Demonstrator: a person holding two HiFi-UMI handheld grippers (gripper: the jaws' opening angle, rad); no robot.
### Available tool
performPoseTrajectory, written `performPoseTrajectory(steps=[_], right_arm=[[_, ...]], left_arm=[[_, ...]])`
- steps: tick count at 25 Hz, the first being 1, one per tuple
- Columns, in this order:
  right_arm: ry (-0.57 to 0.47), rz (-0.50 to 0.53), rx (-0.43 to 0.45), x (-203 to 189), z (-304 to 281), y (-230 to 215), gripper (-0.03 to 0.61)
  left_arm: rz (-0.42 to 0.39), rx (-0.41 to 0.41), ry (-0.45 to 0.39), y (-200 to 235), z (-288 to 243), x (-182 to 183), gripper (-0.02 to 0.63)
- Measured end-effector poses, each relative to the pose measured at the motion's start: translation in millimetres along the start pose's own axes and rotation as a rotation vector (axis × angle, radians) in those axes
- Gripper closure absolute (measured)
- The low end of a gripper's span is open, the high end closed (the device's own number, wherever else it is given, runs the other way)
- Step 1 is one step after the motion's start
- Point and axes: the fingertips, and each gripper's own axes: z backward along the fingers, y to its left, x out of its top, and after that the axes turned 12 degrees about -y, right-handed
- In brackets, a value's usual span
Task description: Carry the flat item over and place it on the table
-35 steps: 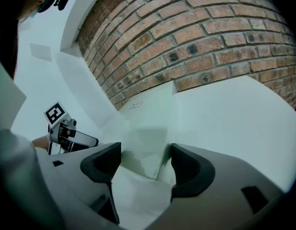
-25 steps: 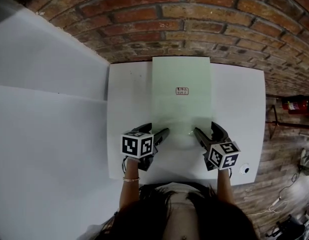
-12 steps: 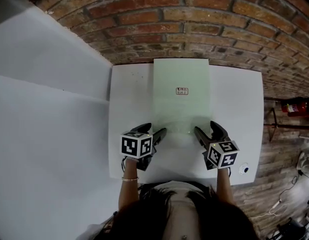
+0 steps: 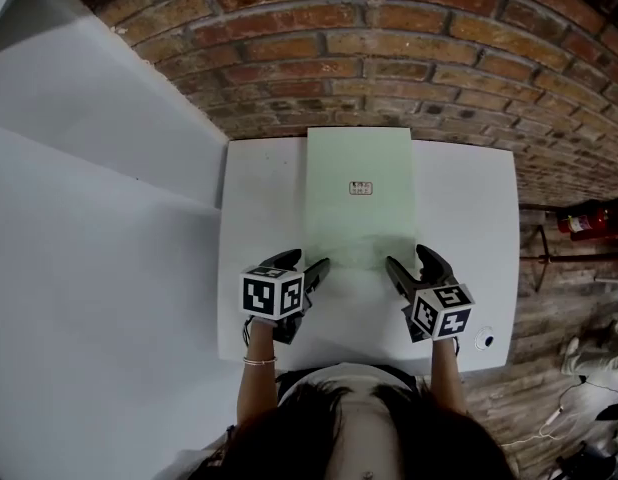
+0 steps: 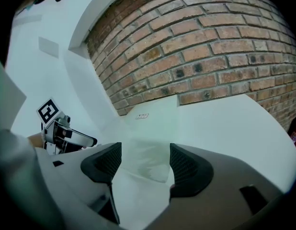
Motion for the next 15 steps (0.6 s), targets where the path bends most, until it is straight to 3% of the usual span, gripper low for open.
performPoseTrajectory(steps=[15], right_arm=[[-0.065, 0.055, 0.007, 19, 20, 15, 0.241]], left_arm=[[-0.027, -0.02, -0.07, -20, 23, 8, 0.341]])
